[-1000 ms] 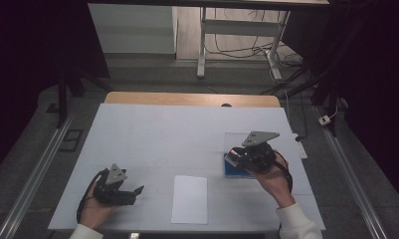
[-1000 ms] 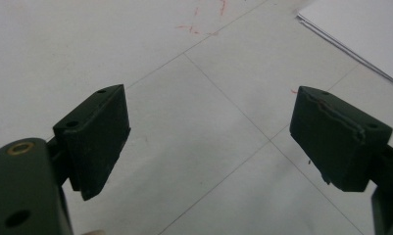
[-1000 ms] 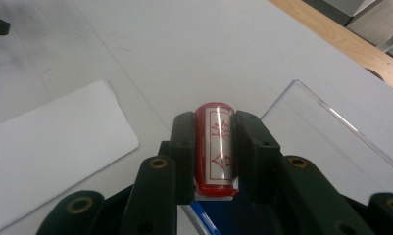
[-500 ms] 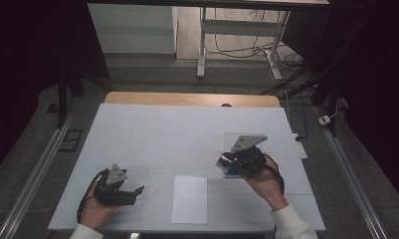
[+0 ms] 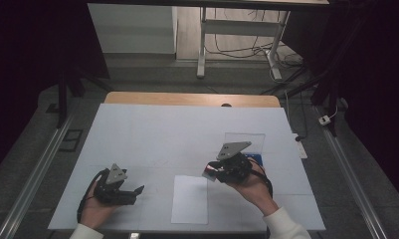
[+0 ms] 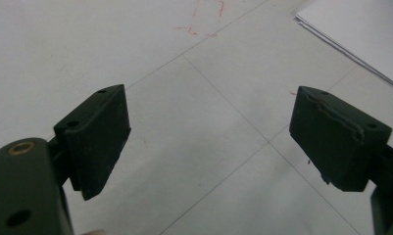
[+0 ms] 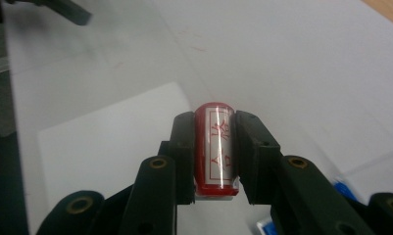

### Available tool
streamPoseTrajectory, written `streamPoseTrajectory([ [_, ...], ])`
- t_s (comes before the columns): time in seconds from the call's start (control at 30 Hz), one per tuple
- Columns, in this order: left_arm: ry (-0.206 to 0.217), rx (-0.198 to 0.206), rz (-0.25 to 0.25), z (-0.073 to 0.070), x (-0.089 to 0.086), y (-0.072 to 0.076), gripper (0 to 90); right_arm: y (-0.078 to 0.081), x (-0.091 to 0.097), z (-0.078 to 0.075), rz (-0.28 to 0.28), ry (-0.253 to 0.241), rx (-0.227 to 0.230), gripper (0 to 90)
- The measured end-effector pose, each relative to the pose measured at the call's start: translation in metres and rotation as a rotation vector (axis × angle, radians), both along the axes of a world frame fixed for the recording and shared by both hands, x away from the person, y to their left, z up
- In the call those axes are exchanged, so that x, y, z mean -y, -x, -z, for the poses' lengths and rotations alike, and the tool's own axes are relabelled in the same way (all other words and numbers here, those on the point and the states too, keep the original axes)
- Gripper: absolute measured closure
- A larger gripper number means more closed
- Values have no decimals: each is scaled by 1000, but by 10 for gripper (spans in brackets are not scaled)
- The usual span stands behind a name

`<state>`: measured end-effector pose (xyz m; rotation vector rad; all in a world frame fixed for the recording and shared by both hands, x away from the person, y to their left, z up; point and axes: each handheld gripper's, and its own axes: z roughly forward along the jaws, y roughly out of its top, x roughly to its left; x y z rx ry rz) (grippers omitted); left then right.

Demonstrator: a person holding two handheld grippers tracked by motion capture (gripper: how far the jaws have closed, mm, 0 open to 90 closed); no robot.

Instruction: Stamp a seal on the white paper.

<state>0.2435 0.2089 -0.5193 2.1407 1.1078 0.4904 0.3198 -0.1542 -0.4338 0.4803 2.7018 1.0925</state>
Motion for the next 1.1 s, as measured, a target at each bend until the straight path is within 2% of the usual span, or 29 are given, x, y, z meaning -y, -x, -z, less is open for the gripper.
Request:
streamPoseTrajectory([
  [0.1,8,2,0,0,0,0,153,6,-10,0,-38,7,-5,699],
  [0.6,9,2,5,0,1,0,152,22,-40,13,-131,45,-32,698],
  [0.87,11,3,8,-1,1,0,152,28,-56,26,-163,105,-34,698],
  [1.1,7,1,16,-1,1,0,152,30,-62,32,-163,127,-28,698],
])
